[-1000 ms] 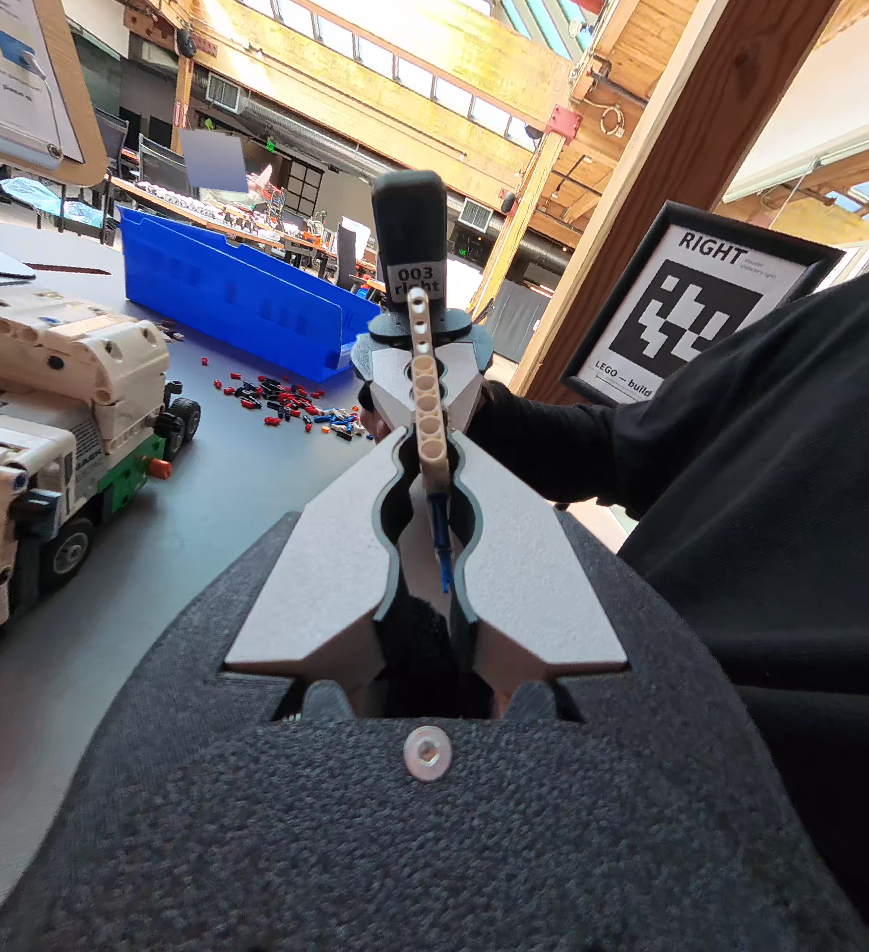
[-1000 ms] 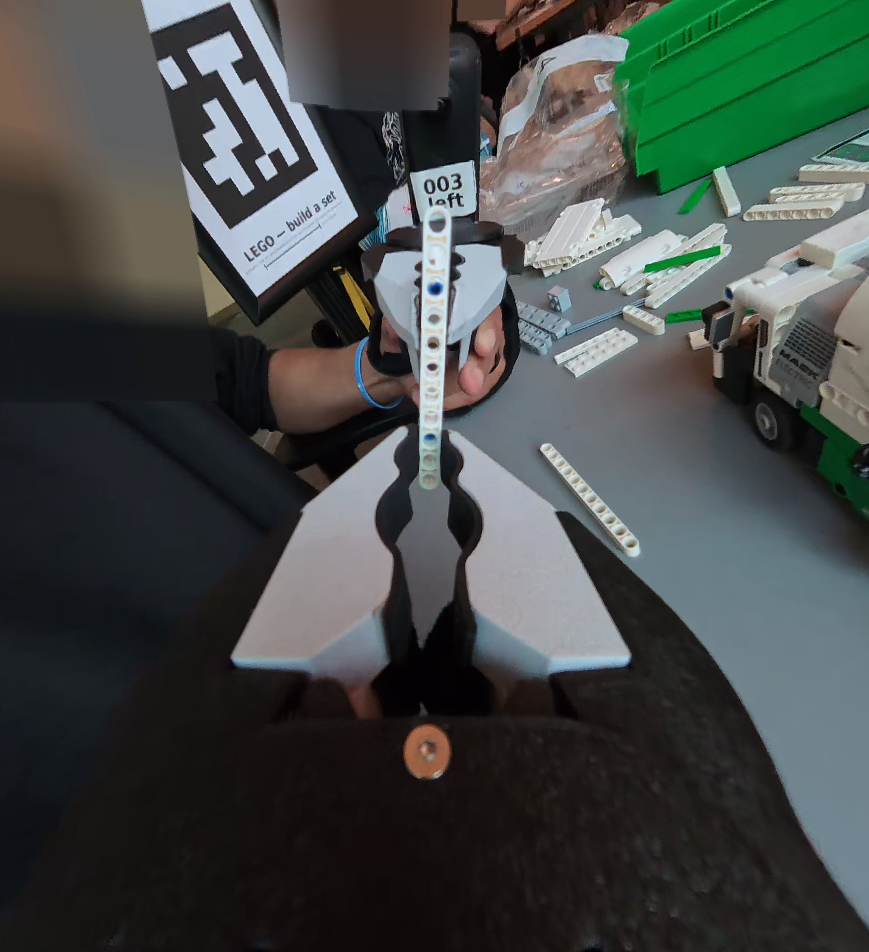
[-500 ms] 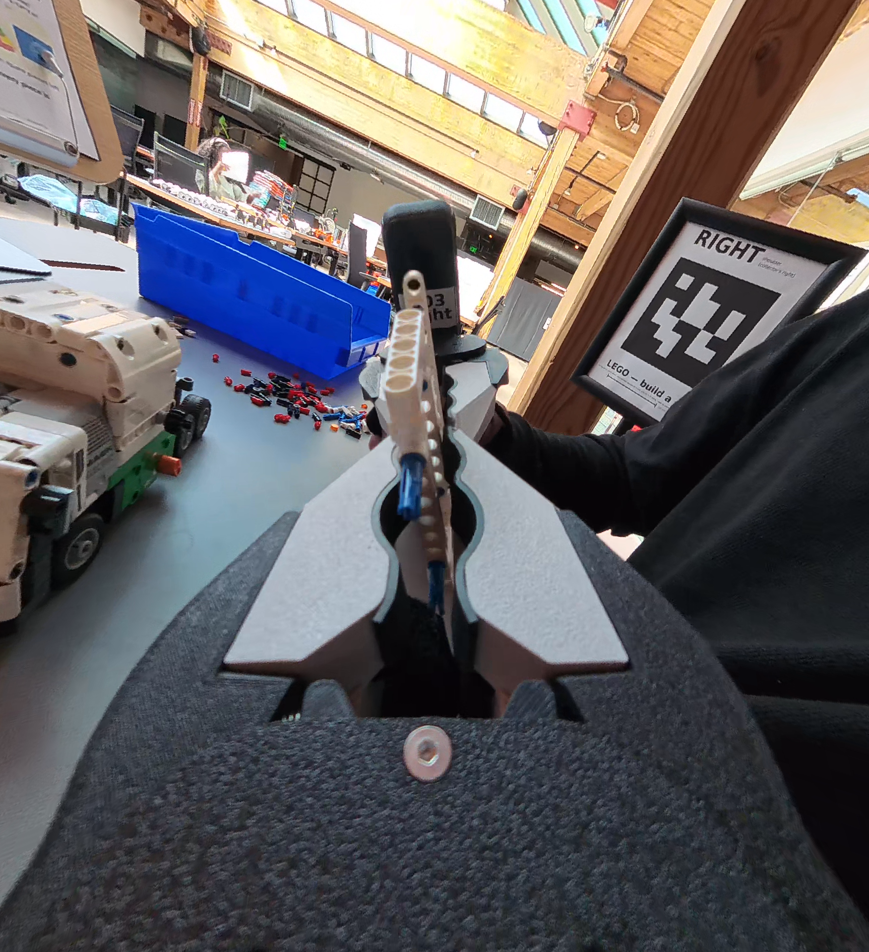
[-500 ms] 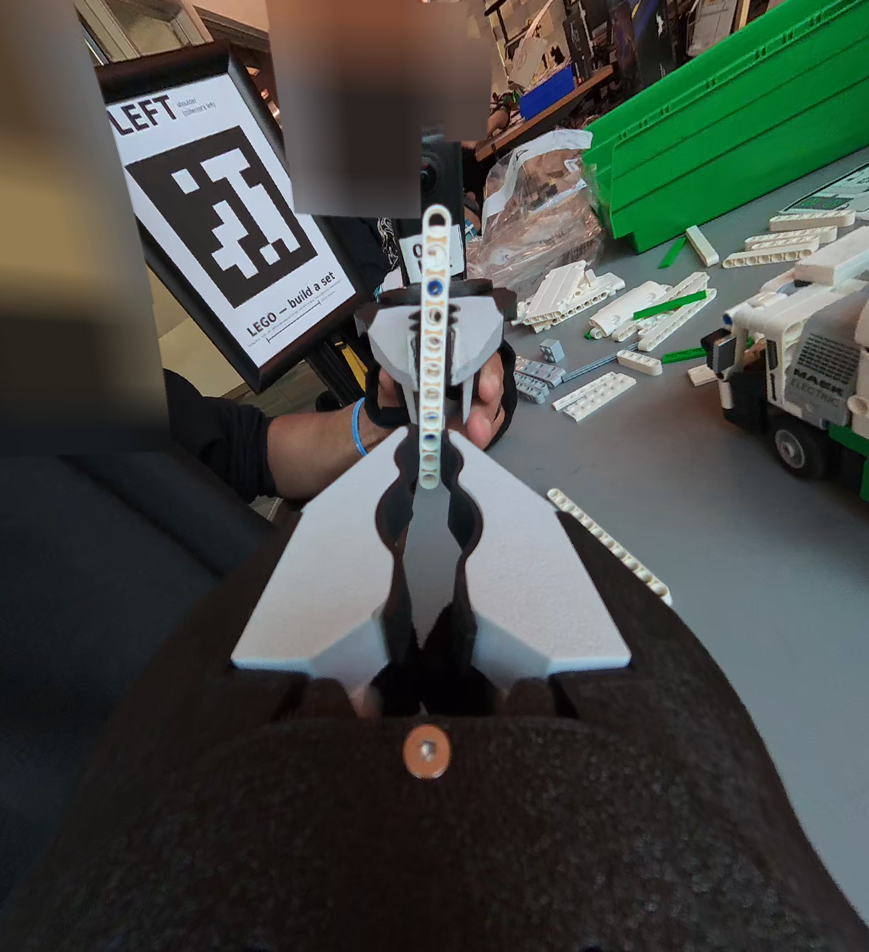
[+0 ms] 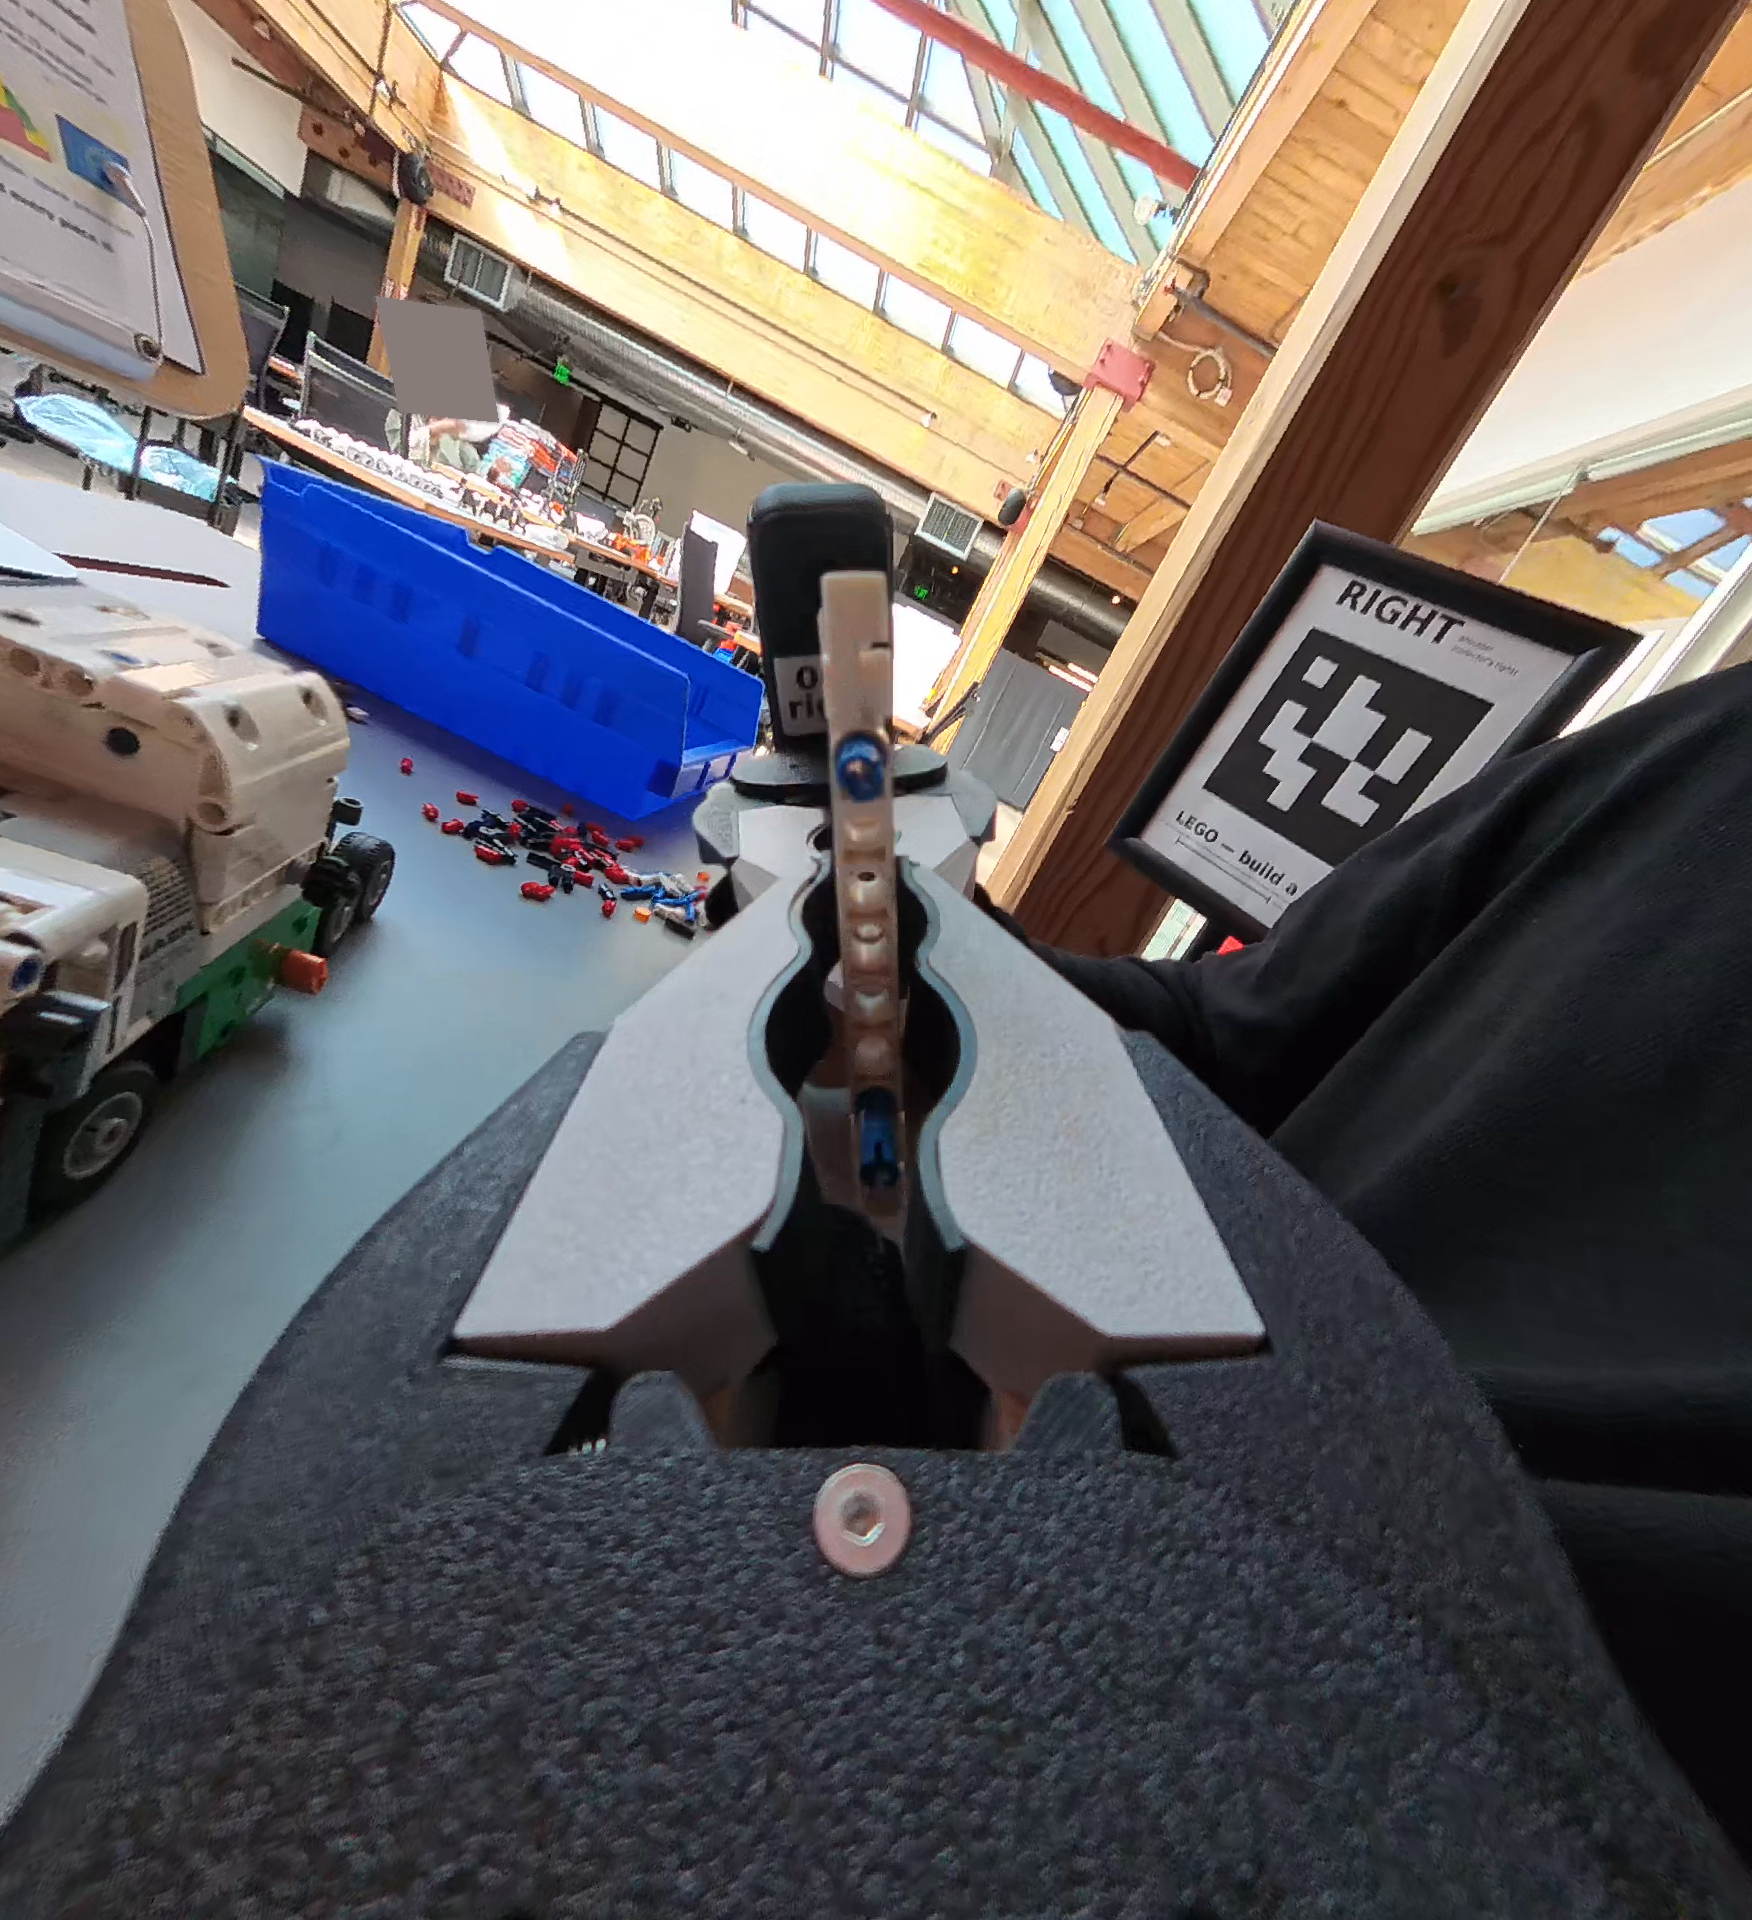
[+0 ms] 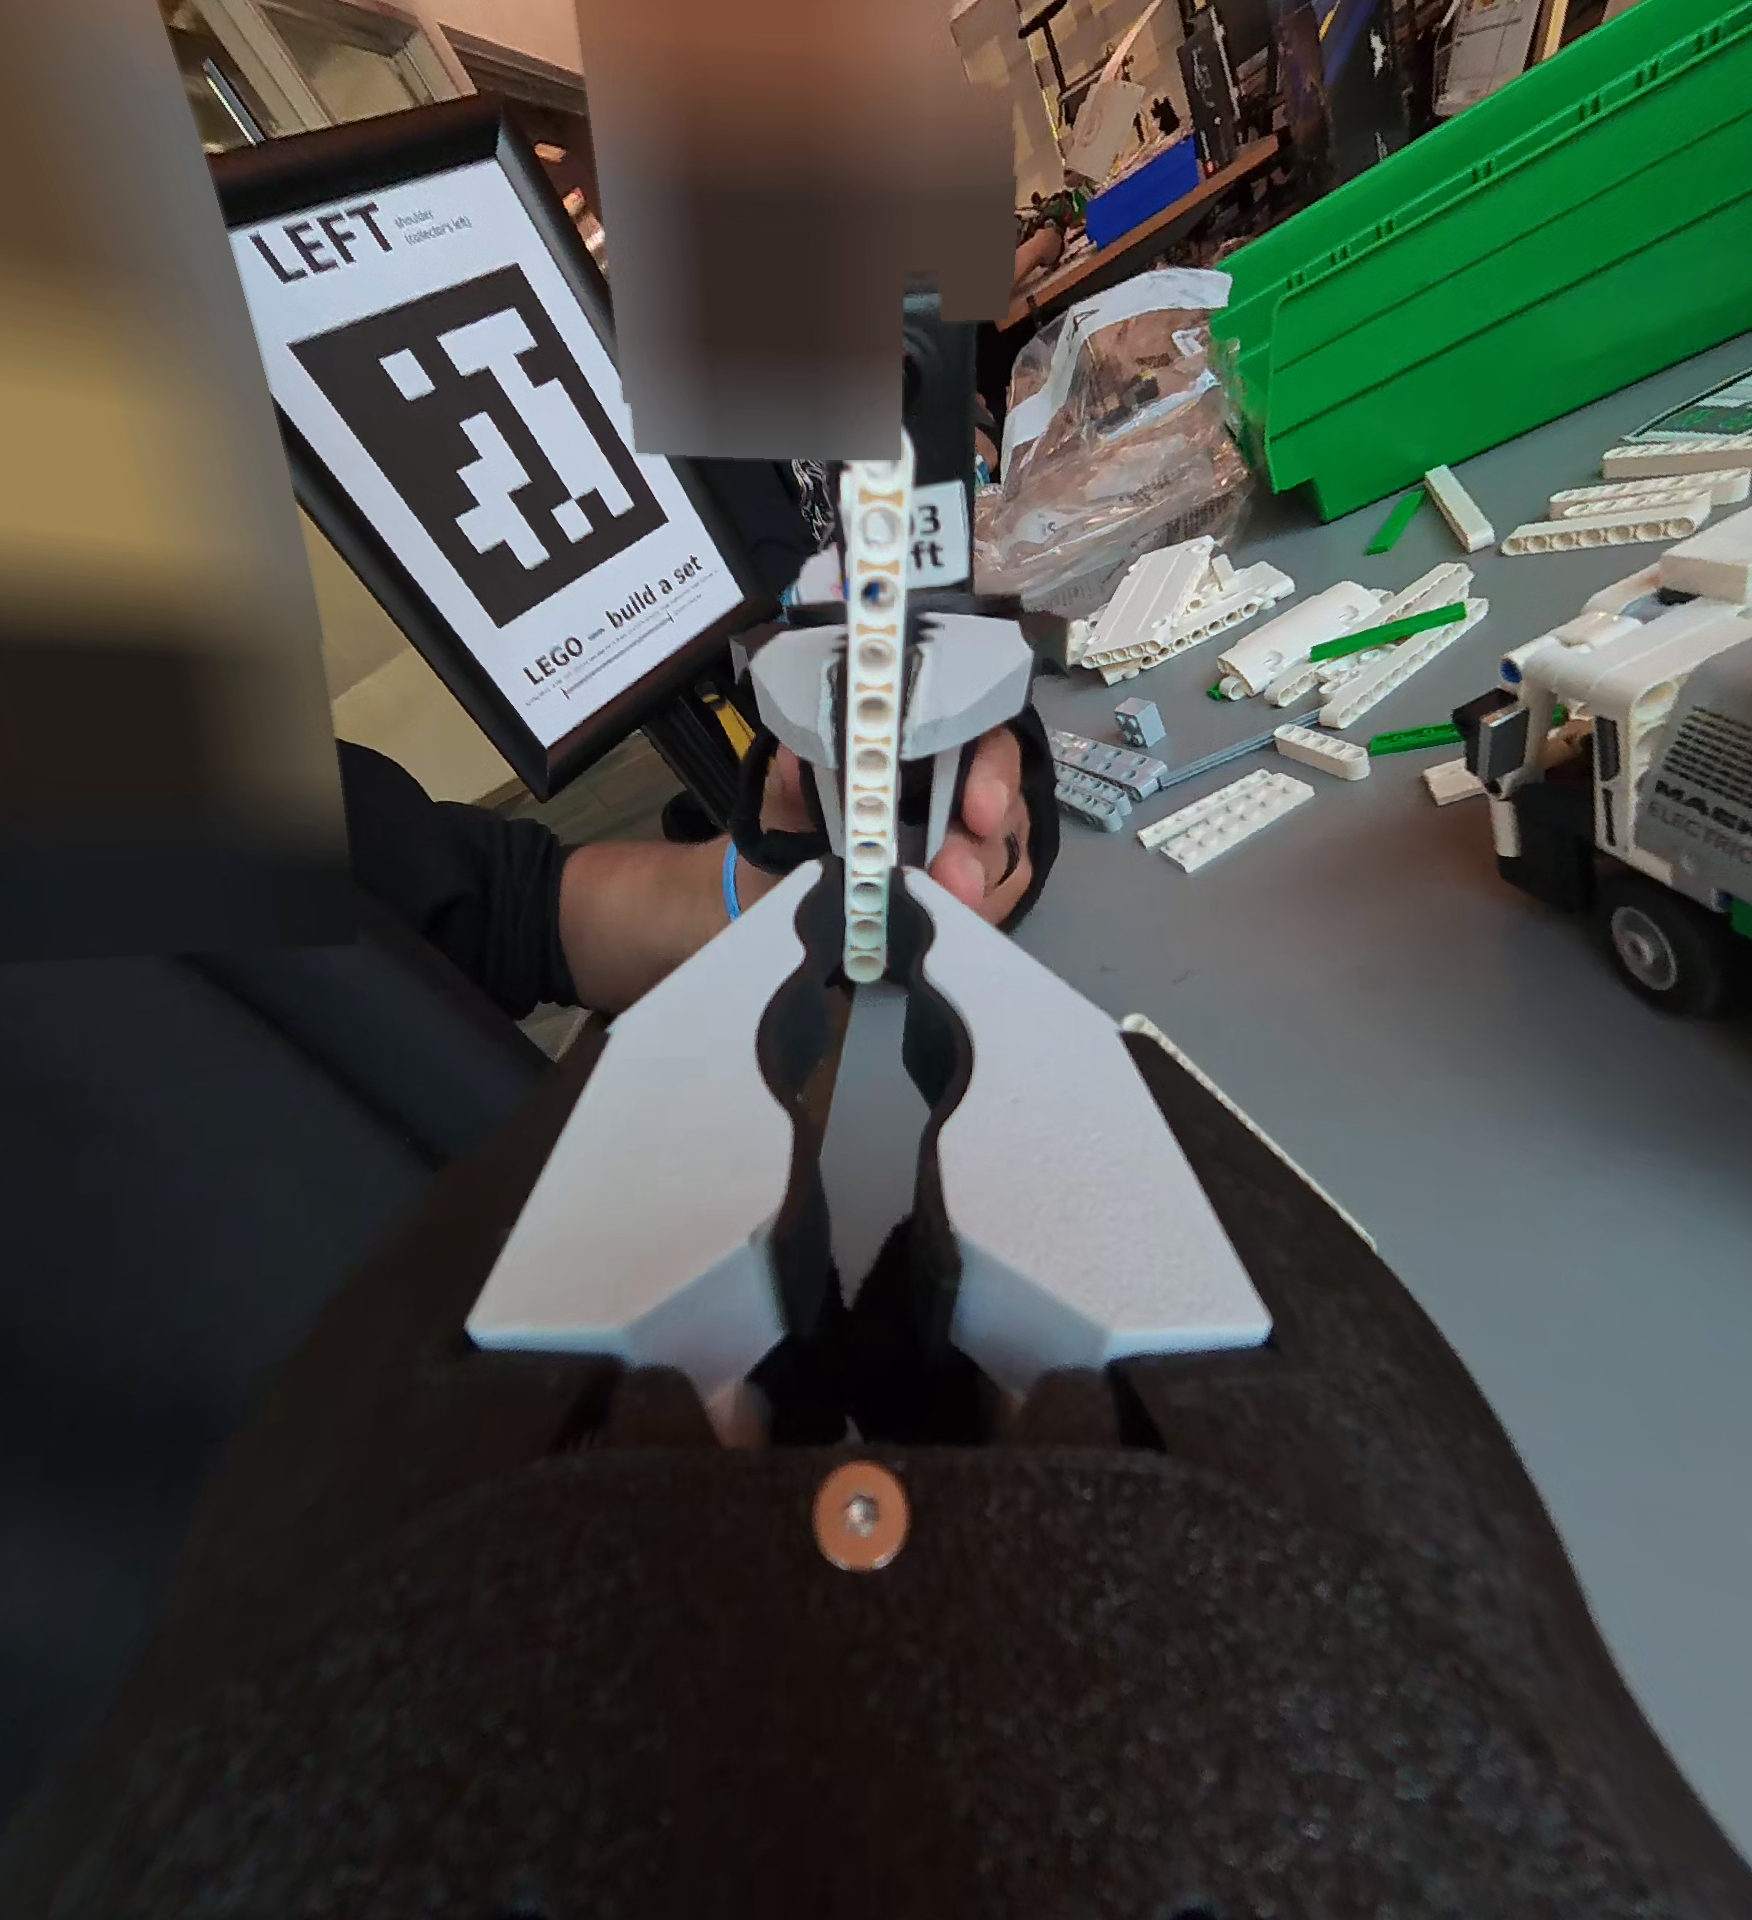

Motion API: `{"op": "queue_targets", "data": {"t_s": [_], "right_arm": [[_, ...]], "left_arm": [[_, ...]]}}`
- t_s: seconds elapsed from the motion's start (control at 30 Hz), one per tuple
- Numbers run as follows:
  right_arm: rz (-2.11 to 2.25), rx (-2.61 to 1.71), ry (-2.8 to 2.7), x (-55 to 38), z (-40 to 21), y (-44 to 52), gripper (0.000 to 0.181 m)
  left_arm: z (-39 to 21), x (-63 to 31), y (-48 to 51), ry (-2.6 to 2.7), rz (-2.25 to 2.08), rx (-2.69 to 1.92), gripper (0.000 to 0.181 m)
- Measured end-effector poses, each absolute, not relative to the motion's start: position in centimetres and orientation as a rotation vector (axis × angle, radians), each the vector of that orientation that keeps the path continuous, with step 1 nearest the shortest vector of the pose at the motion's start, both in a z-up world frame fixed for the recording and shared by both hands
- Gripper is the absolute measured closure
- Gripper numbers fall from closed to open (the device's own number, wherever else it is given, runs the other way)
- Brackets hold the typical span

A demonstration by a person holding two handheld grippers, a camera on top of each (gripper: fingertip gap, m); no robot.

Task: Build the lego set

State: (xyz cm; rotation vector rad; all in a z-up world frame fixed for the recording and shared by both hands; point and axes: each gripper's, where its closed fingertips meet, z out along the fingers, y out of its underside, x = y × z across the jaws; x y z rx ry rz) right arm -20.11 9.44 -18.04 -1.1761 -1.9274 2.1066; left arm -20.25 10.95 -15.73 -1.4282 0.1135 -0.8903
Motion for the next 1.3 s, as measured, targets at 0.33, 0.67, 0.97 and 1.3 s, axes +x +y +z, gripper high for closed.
{"op": "queue_targets", "data": {"t_s": [0.33, 0.67, 0.97, 1.3], "right_arm": [[2.277, -1.218, -1.648, -21.9, -16.8, 8.6, 0.175], [2.479, -1.276, -1.246, -23.1, -15.6, 7.7, 0.175], [2.293, -1.254, -1.086, -24.0, -15.4, 8.0, 0.175], [2.223, -1.258, -1.144, -24.0, -15.8, 7.8, 0.175]], "left_arm": [[-14.1, -21.9, 10.8, 0.024, -0.820, -1.291, 0.174], [-12.7, -23.0, 10.8, -0.121, -0.875, -1.098, 0.174], [-12.6, -24.2, 10.7, -0.236, -0.956, -0.963, 0.174], [-12.8, -23.3, 11.2, -0.198, -0.956, -1.011, 0.174]]}}
